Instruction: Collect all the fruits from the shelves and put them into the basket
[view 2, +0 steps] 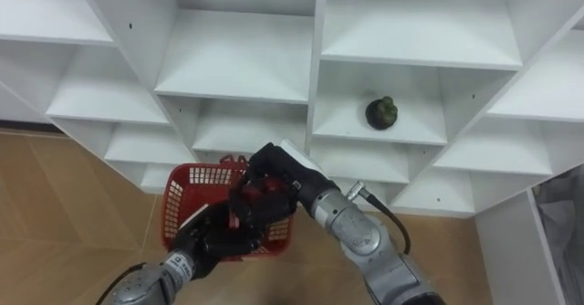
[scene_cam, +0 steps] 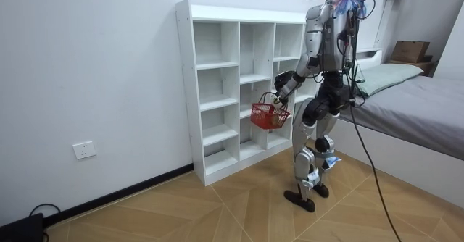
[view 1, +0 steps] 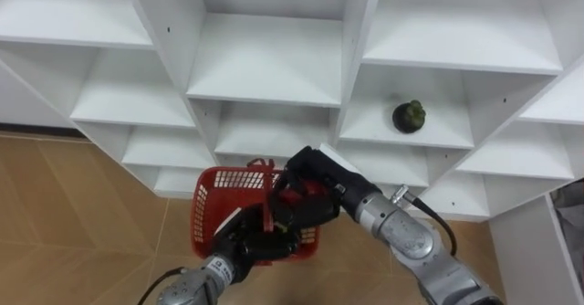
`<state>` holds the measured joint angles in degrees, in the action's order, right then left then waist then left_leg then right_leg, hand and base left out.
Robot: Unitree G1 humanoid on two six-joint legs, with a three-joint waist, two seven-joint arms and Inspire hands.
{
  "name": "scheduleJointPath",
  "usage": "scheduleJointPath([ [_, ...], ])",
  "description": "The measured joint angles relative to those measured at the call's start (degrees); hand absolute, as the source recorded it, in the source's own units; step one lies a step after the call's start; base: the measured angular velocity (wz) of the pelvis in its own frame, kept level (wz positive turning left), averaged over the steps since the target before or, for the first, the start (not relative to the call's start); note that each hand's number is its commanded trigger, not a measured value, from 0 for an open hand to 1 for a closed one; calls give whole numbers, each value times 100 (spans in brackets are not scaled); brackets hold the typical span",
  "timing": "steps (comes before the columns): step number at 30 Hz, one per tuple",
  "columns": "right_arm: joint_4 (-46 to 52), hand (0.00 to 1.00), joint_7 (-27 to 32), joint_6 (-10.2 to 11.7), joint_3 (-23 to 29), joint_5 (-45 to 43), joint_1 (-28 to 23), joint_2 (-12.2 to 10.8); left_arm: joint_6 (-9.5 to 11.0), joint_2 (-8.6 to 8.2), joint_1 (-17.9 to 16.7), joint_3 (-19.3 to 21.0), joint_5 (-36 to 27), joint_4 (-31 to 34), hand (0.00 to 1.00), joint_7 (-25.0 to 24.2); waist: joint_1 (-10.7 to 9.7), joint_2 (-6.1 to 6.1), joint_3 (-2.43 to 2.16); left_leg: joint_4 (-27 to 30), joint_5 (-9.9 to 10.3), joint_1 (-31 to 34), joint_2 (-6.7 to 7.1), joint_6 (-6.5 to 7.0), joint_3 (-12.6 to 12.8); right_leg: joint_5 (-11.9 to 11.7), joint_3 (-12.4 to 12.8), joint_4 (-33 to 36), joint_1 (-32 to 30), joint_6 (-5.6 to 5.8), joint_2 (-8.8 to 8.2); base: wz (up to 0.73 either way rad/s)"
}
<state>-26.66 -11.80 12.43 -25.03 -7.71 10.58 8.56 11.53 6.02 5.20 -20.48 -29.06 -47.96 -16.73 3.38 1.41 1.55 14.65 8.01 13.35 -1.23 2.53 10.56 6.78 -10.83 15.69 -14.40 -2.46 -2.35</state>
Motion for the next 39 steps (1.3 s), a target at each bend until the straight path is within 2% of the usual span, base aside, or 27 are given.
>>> scheduleJointPath([
  [27,329,100,125,0,-3,62,-69,38,-4,39,-1,-114,-76,220,100,-521,-14,-41,-21,10,0,1,-1,0,1,-1,14,1,-4,-1,2,0],
  [32,330,100,126,0,-8,62,-71,80,-58,29,-1,-124,-77,227,100,-548,-15,-61,-22,10,0,0,-2,0,1,-1,14,1,-4,-1,2,0],
  [33,330,83,126,0,-7,62,-71,89,-63,27,-1,-124,-77,229,100,-553,-15,-61,-23,10,0,0,-2,0,1,-1,14,1,-4,-1,2,0],
  [35,330,43,125,0,-7,62,-71,106,-68,27,-1,-124,-77,229,100,-625,-15,-63,-24,10,0,1,-3,0,2,-1,16,2,-5,-1,3,0],
  [36,330,0,125,0,-7,62,-70,109,-68,27,-1,-124,-77,229,100,-642,-14,-64,-24,10,0,2,-3,0,2,-1,16,2,-5,-1,3,0],
  [39,330,0,124,0,-8,63,-71,127,-81,32,-1,-133,-78,235,100,-655,-13,-66,-26,10,0,2,-4,0,2,-1,15,-1,-3,-1,3,0],
])
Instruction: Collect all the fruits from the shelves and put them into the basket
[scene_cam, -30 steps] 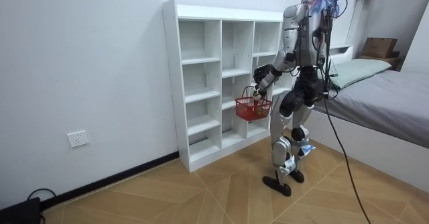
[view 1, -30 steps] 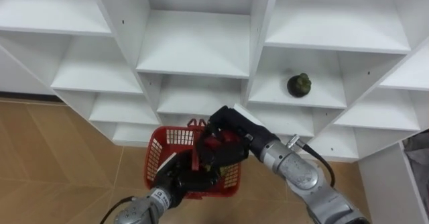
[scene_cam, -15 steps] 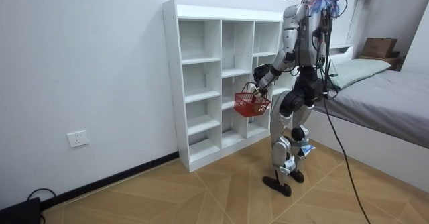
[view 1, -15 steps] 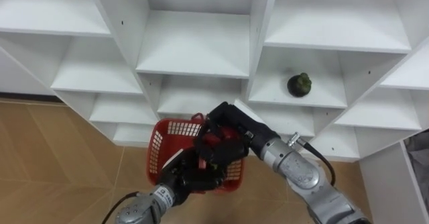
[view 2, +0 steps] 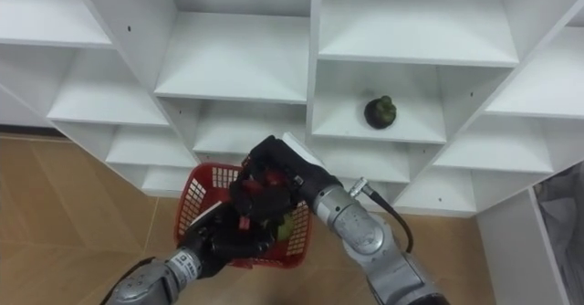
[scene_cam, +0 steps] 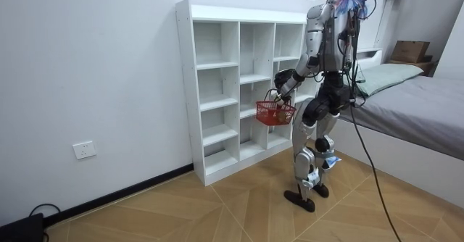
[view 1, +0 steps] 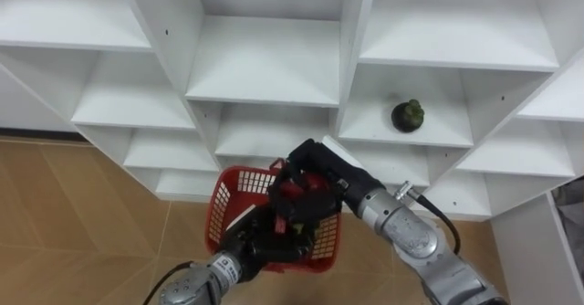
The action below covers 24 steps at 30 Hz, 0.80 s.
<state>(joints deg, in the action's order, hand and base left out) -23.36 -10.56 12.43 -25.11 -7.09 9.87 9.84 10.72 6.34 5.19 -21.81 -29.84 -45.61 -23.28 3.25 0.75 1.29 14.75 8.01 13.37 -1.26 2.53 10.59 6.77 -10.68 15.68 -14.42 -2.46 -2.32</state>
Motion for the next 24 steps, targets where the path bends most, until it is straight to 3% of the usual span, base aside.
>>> scheduleJointPath([
  [24,0,0,8,-6,4,5,-86,92,-173,121,-6,10,6,80,100,-216,1,28,-15,3,0,-57,1,0,4,0,1,7,48,0,-1,0],
])
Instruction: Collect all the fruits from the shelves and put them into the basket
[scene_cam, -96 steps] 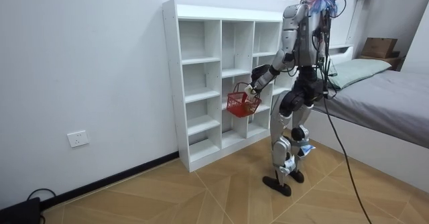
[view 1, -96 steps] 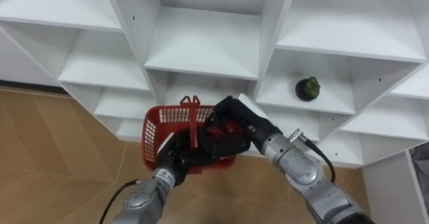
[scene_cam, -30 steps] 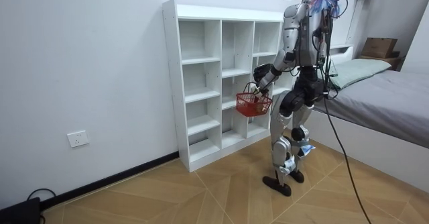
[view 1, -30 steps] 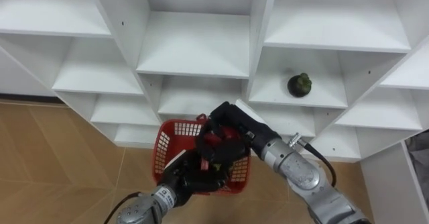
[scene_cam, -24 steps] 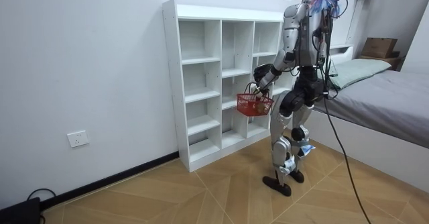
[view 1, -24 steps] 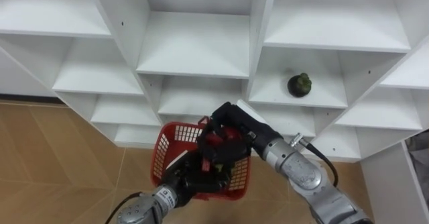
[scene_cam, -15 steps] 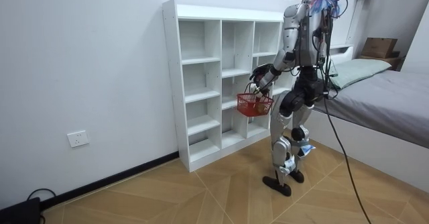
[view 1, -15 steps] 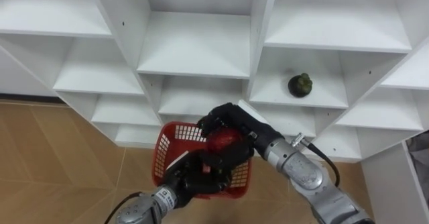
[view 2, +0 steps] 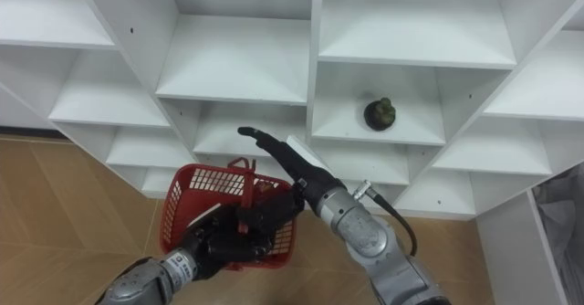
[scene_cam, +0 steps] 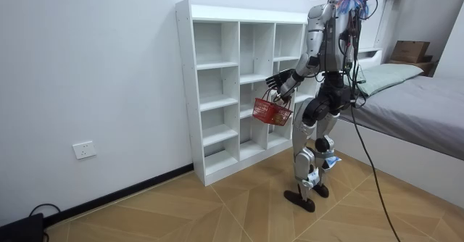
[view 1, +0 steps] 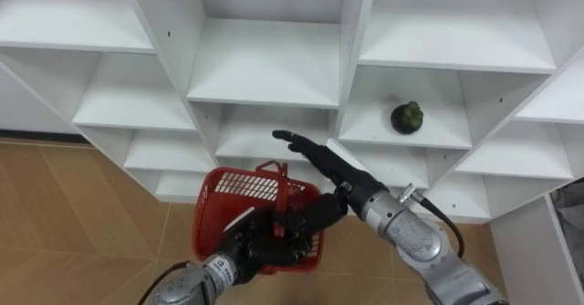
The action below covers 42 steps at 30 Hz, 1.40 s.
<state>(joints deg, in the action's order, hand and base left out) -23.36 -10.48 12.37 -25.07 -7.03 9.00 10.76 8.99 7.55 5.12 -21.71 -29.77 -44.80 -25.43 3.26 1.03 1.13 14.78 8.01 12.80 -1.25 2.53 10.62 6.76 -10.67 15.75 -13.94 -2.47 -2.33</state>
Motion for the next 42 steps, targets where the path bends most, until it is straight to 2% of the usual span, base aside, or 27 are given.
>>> scheduleJointPath([
  [16,110,0,10,1,-4,6,-58,-2,0,-7,-4,-4,2,91,100,4,21,-2,0,-2,0,-3,-2,0,5,0,2,3,4,0,1,0],
  [23,110,0,393,29,9,-6,-79,-2,5,38,-35,21,24,280,100,155,13,-6,1,-10,0,-22,-2,0,19,2,17,4,-1,-1,1,0],
  [28,107,0,616,112,126,7,-187,-8,7,26,-80,32,29,394,100,329,10,-7,1,-12,0,-21,-3,0,20,2,17,5,9,-1,3,0],
  [31,104,0,751,238,224,47,-260,-9,17,9,-96,140,66,395,100,452,9,-7,1,-38,-1,-45,-4,-1,23,2,18,-11,32,-1,7,0],
  [32,104,0,806,303,257,76,-320,-8,26,11,-117,155,65,394,100,517,11,-7,1,-69,-1,-87,-3,-2,26,2,17,-30,73,-1,11,0],
  [36,104,0,952,317,502,133,-503,1,45,12,-333,384,66,394,100,663,13,-3,-5,-215,-7,-284,-2,-11,90,2,57,-133,222,4,31,-7],
  [42,107,0,1410,321,1047,326,-680,25,94,182,-677,694,85,402,100,926,-147,10,-13,-257,9,-357,-8,-31,135,3,106,-202,285,7,54,-3],
])
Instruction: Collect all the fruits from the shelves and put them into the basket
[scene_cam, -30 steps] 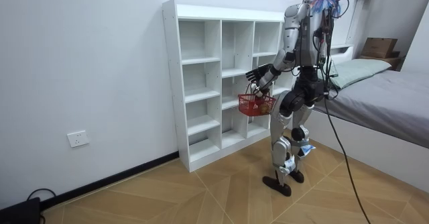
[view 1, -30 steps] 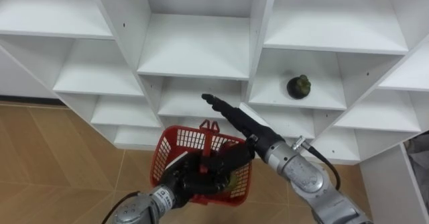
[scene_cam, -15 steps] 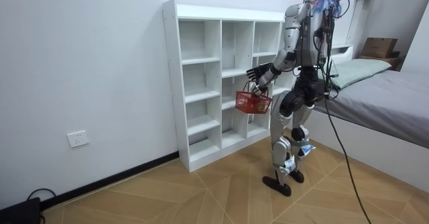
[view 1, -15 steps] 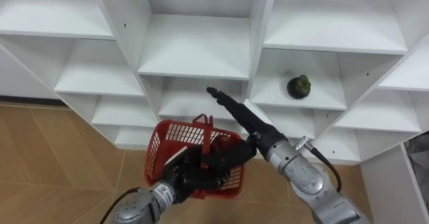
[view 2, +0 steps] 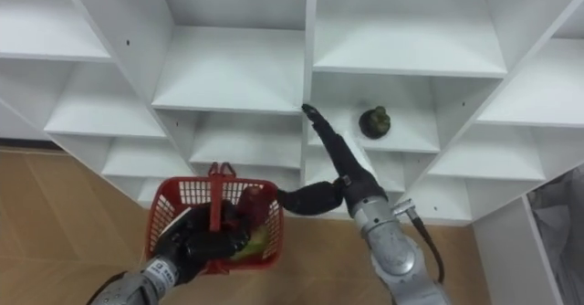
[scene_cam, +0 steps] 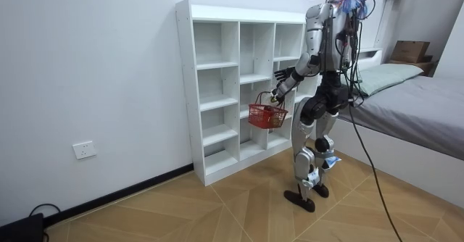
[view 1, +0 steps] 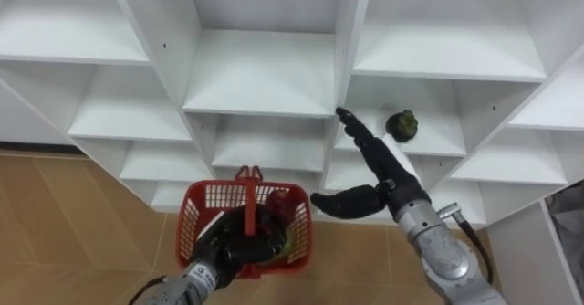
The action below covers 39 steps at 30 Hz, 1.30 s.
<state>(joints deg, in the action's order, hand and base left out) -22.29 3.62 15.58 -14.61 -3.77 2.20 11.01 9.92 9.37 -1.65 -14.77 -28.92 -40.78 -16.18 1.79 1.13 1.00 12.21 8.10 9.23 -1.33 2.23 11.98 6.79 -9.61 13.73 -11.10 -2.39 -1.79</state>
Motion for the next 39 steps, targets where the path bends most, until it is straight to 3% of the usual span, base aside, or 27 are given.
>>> scheduleJointPath([
  [8,1,0,686,149,217,134,-20,6,154,28,-64,207,40,0,100,376,-69,2,-3,1,11,-52,-7,-10,39,0,65,17,7,0,17,-4],
  [14,2,0,1055,235,217,126,-125,6,167,28,-107,226,41,-1,100,466,-79,-15,-53,15,14,-72,-6,-11,39,0,89,34,16,0,18,-1],
  [20,2,0,1387,242,248,104,-262,7,166,23,-213,225,45,-1,100,485,-165,-37,-64,55,16,-71,-10,-13,39,6,94,96,2,-7,14,0],
  [30,-14,0,1529,261,254,403,-434,-4,165,20,-311,226,193,0,100,485,-181,-80,-74,62,15,-70,-9,-13,37,18,84,117,-9,-14,3,0],
  [39,-965,0,1894,331,299,844,-156,-26,165,13,-263,224,201,3,100,490,-189,-83,-70,113,14,153,-12,-14,-58,34,-73,116,-128,-18,-20,7],
])
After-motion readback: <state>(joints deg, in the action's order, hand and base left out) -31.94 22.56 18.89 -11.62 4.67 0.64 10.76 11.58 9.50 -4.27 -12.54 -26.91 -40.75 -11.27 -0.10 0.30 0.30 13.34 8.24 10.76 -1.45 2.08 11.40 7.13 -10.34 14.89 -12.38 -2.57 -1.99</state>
